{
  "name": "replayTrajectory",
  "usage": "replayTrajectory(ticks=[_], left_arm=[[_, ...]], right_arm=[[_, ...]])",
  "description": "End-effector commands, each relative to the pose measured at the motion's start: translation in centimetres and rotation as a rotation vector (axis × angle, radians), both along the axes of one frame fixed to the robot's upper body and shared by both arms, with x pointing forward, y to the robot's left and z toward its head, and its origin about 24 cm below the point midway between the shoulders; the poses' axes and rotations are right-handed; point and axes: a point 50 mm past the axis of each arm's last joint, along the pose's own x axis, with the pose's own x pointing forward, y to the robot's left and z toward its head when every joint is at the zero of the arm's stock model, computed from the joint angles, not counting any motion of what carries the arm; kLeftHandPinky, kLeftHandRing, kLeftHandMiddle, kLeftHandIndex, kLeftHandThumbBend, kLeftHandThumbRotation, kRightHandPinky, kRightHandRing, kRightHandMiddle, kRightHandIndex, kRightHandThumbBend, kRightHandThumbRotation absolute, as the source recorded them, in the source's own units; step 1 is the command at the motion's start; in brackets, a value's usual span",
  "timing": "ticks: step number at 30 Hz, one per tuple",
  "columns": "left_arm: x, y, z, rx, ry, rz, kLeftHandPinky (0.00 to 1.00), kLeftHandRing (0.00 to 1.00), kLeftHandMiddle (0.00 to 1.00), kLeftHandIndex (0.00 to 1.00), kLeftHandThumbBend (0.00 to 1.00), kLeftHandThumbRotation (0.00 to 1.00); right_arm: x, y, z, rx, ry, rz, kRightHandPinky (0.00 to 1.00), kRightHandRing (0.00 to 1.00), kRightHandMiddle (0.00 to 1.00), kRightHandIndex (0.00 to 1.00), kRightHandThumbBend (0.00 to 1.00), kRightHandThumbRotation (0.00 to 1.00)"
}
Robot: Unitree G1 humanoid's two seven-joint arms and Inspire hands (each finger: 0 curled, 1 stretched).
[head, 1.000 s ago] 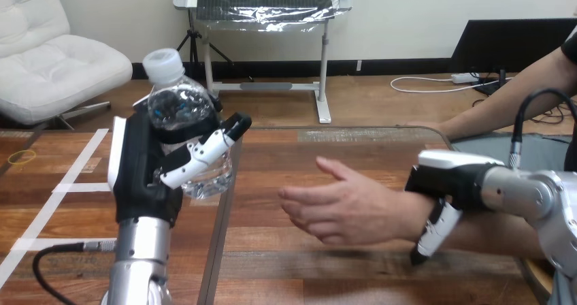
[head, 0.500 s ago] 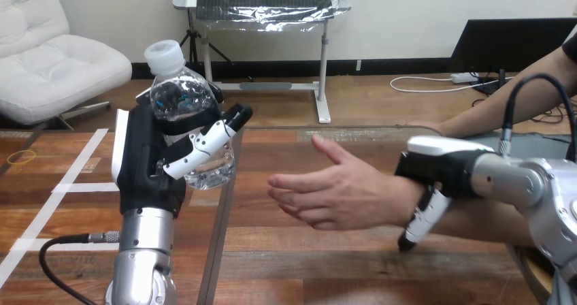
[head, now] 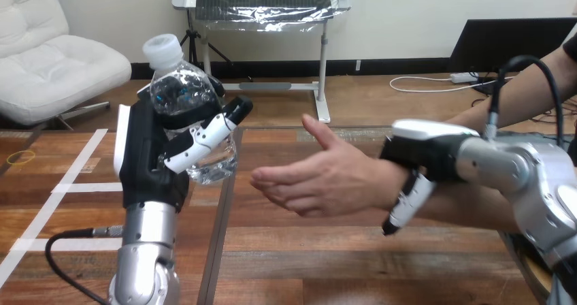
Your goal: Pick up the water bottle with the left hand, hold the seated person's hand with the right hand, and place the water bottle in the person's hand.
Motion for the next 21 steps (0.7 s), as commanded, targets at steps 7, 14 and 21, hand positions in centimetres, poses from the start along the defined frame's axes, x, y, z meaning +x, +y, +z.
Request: replayTrajectory(ticks=[7,14,21], left_arm=[[2.4,-2.0,2.6,-0.087,-0.065,-0.059,0.22,0.27,0.33,0.38,0.57,0.0],[3.4,-2.7,2.5,-0.14,-0.045,-0.094,0.23,0.28,0.34,0.39,0.55,0.0],[4.4,-3.7,2.2,-0.184,-0.019,-0.128,0.25,0.3,0.36,0.41,0.55,0.0]], right_arm=[[1.5,3.3,3.5,0.02,-0.129,0.082,0.14,0.2,0.27,0.29,0.76,0.1],[1.8,4.0,3.7,0.025,-0.134,0.095,0.12,0.18,0.25,0.27,0.77,0.09],[2.0,4.7,3.7,0.029,-0.133,0.1,0.12,0.18,0.26,0.27,0.78,0.08]])
